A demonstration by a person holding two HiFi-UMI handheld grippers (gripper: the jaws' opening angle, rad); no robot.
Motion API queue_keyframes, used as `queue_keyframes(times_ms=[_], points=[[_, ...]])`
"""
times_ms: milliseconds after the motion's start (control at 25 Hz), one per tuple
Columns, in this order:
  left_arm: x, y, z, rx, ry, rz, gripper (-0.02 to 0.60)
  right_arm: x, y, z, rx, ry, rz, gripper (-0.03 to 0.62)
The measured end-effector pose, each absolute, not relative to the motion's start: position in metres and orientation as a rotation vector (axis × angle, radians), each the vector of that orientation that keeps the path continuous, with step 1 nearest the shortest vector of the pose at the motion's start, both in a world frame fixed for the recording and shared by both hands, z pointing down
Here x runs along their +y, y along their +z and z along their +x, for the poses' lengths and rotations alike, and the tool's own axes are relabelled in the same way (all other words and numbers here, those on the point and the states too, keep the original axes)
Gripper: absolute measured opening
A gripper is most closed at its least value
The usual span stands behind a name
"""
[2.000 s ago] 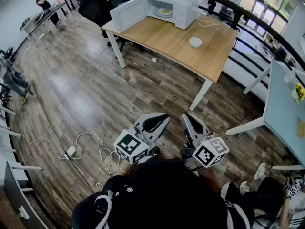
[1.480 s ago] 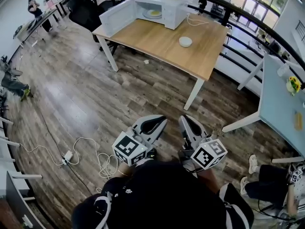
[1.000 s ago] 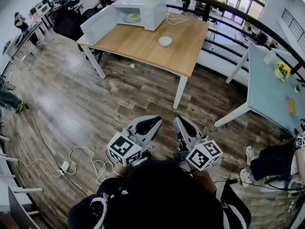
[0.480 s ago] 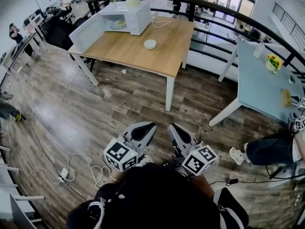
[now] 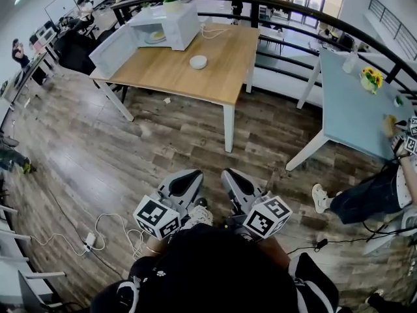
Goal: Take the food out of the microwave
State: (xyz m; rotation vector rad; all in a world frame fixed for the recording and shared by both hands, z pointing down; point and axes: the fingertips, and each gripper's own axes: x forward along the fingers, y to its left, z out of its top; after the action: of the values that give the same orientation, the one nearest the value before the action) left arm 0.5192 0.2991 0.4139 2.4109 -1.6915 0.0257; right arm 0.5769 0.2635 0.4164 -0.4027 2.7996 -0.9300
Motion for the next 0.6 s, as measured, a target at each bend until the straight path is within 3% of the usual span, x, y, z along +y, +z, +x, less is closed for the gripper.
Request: queue_keyframes(times_ms=[600], points=[[0.266, 0.416, 0.466, -1.750, -0.065, 2.361, 0.025, 0.231, 0.417, 0.529, 2.839, -0.926, -0.371, 0.002]])
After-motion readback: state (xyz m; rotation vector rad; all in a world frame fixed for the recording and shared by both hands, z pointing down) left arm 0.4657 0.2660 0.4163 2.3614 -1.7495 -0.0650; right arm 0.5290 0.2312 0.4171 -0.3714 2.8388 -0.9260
